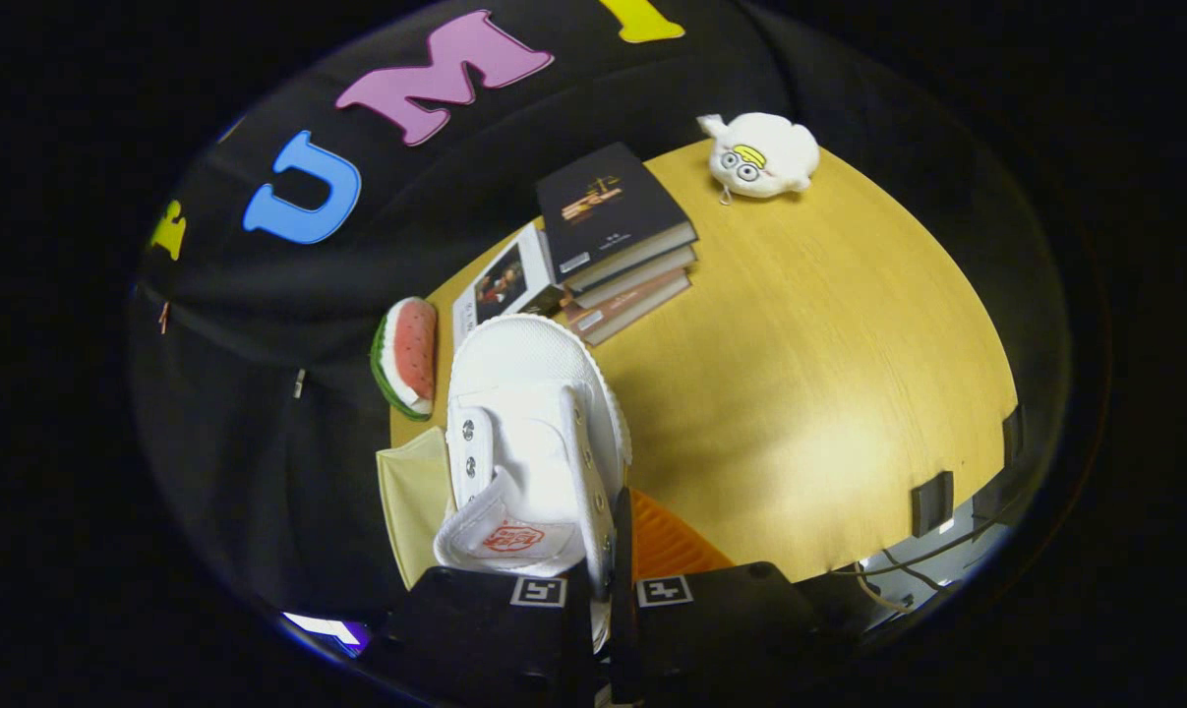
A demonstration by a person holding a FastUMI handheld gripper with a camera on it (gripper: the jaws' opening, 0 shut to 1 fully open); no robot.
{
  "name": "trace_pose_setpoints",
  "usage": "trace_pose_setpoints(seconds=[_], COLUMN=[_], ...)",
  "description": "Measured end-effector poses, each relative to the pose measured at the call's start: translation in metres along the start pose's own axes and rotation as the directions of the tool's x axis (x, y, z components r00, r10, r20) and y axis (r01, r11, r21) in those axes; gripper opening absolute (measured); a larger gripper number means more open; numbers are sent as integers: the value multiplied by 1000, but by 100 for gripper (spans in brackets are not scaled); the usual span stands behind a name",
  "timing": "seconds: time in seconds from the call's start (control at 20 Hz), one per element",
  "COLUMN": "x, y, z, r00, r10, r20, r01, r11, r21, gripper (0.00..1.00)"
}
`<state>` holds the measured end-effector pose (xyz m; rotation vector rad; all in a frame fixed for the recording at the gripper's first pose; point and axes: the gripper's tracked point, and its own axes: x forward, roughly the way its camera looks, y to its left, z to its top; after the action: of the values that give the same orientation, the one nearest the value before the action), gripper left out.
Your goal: Open the storage box then place both shoes into the box .Put the left shoe in first, then the right shoe, with the right side of both shoes facing outward in a uniform manner.
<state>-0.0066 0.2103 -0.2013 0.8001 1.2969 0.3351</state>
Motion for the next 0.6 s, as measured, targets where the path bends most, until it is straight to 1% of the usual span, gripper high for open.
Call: trace_pose_setpoints(seconds=[0.1, 0.25, 0.45, 0.6], x=[-5, -3, 19, 41], y=[38, 85, 122, 137], z=[-5, -18, -45, -72], r00=[1000, 999, 997, 990], r10=[23, 35, -5, -48], r20=[-7, -30, -82, -133], r01=[-23, -36, -1, 35], r11=[1000, 999, 998, 995], r21=[-15, -30, -70, -97], gripper=[12, 11, 12, 12])
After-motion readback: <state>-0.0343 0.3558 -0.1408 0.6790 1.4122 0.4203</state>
